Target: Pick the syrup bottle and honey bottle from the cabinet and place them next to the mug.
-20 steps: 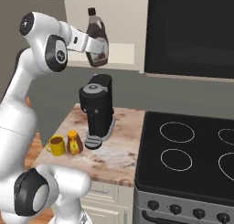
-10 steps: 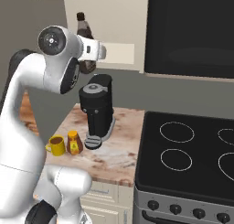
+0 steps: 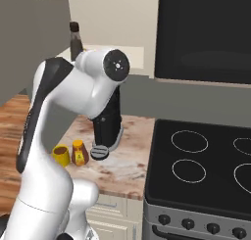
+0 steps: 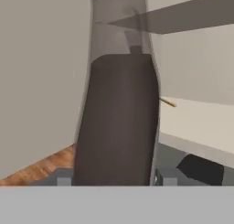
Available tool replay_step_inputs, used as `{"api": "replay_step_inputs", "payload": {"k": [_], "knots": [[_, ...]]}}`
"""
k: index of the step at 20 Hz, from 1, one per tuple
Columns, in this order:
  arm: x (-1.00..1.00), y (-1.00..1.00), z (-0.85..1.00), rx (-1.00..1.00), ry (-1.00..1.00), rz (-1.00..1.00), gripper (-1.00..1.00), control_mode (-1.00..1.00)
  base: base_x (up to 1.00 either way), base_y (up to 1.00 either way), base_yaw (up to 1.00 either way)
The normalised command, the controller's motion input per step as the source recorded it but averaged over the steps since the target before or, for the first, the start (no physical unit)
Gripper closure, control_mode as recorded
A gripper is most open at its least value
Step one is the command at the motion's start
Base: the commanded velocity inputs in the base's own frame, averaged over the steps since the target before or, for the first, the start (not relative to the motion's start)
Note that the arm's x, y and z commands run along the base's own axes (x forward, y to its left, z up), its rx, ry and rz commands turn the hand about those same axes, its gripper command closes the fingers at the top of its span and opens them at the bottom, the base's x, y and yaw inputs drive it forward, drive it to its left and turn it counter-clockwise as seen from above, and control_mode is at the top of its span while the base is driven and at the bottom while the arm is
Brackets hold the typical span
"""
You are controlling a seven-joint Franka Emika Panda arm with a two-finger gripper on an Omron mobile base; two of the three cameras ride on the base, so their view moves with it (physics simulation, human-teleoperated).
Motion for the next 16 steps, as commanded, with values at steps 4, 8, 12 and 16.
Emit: {"api": "replay_step_inputs", "payload": {"k": [4, 8, 12, 16], "knots": [[-0.22, -0.01, -0.16, 0.00, 0.00, 0.61, 1.00, -1.00, 0.00, 0.00, 0.00], [-0.14, -0.02, -0.39, 0.00, -0.01, 0.27, 1.00, -1.00, 0.00, 0.00, 0.00], [-0.26, 0.00, -0.47, 0.00, 0.00, 0.06, 1.00, -1.00, 0.00, 0.00, 0.00], [-0.26, 0.00, -0.54, -0.01, 0.00, 0.02, 1.00, -1.00, 0.00, 0.00, 0.00]]}}
